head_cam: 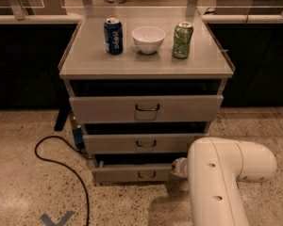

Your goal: Open bottom drawer

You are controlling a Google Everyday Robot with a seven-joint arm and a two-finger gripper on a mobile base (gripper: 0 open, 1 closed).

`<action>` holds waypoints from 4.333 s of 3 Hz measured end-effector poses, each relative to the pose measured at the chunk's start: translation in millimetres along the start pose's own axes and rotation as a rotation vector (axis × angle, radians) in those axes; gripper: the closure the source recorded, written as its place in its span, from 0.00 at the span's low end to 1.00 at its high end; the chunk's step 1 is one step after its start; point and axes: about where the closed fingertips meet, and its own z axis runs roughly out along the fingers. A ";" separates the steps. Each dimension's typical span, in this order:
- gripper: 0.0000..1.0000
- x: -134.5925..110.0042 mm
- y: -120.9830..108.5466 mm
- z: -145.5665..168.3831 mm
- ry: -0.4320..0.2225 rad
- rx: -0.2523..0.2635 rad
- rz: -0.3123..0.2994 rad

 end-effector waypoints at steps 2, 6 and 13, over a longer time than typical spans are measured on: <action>1.00 16.2 18.6 -27.5 0.032 0.047 -0.046; 0.35 19.7 46.8 -44.7 0.017 0.099 -0.042; 0.19 25.3 -5.5 22.7 0.007 0.024 0.009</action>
Offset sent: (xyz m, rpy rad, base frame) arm -0.2834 -0.0236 0.0118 -0.0811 -0.3211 -0.0812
